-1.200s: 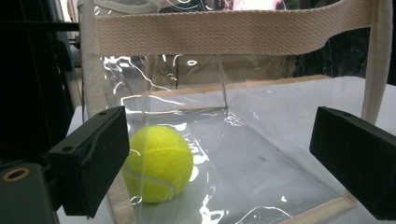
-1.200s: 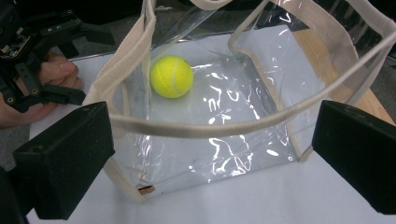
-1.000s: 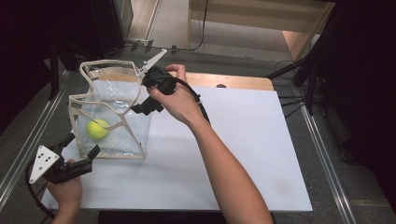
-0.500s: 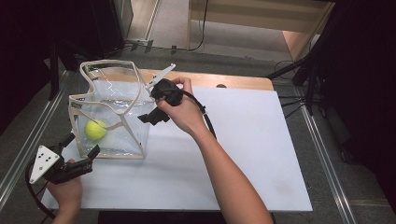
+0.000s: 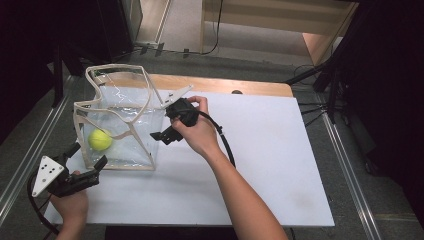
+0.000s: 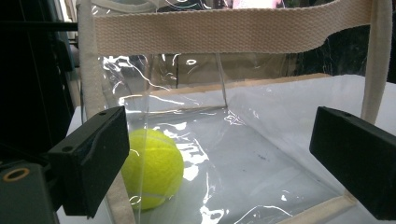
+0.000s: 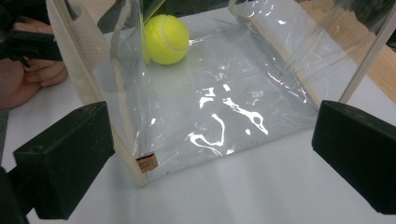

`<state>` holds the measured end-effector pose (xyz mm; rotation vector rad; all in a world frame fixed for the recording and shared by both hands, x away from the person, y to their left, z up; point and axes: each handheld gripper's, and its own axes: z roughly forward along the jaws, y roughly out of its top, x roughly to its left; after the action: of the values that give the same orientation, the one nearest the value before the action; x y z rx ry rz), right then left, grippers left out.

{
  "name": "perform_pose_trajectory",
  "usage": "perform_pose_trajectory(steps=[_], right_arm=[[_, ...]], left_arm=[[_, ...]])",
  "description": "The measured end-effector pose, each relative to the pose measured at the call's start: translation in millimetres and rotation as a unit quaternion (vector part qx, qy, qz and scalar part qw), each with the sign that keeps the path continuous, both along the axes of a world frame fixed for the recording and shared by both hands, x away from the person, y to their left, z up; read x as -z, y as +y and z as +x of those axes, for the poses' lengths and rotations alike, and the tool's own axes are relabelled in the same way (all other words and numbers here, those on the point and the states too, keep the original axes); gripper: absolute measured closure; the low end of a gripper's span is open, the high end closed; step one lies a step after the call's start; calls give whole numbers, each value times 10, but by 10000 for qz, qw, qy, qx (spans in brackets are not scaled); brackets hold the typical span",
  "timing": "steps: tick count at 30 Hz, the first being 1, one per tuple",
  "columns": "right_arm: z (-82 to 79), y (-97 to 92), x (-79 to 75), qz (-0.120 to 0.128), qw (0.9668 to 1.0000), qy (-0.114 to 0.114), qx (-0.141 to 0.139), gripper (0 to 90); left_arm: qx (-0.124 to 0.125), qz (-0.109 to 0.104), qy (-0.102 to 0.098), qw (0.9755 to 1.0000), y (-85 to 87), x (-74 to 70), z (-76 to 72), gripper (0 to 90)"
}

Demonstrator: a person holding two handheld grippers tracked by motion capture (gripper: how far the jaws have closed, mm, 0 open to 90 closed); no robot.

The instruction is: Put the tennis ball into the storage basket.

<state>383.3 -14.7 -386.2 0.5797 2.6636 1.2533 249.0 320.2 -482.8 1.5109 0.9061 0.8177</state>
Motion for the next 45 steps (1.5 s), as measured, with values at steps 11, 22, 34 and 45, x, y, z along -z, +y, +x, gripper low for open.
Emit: perform_pose_trajectory(steps=[11,22,34,45], right_arm=[[-136,-81,272,279,9994,6,214,0],[-284,-209,553,446,9982,26,402,0],[-428,-412,788,641,9958,-17,647,0],[-541,-640,918,763,9930,-16,904,0]], left_arm=[[-5,-18,-5,10000,-4,1,0,53],[-4,7,-19,10000,-12,2,0,54],[-7,-6,-22,10000,-9,1,0,54],[-16,-16,-10,10000,-7,-1,-3,54]])
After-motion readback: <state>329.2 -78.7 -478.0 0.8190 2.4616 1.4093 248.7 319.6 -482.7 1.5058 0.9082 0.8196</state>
